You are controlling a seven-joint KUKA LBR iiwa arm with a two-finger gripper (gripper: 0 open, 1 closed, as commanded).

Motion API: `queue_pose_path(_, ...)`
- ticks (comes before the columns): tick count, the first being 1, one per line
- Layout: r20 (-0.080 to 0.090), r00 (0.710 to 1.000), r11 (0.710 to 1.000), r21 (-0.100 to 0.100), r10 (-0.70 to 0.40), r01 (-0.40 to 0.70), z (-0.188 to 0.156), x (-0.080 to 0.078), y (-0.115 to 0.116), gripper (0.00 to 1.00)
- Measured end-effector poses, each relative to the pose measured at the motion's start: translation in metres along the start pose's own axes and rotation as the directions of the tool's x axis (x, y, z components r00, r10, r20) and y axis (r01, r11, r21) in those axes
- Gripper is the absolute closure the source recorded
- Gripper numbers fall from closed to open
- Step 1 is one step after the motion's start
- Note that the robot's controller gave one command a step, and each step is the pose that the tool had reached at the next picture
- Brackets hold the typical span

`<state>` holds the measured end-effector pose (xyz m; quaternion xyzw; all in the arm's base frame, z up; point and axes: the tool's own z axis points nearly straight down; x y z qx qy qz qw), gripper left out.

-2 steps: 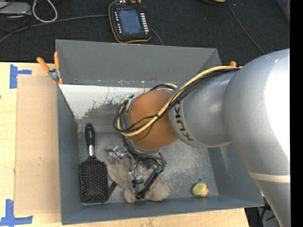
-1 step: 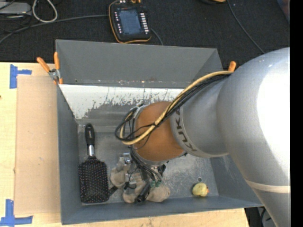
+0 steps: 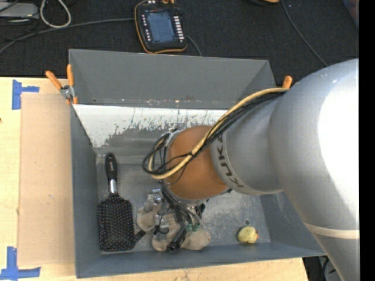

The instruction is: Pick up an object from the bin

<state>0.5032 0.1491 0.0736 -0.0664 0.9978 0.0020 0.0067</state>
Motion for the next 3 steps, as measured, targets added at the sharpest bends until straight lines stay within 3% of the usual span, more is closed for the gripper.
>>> queue_pose_path(1, -0.013, 1.0, 1.0, 0.002, 0.0, 0.0, -0.013, 0.003, 0.0, 1.0)
queue_pose_path(2, -0.017, 1.0, 1.0, 0.002, 0.001, -0.001, -0.049, 0.004, -0.001, 1.0)
queue_pose_path(3, -0.01, 1.0, 1.0, 0.0, 0.001, -0.001, -0.081, 0.002, 0.0, 1.0)
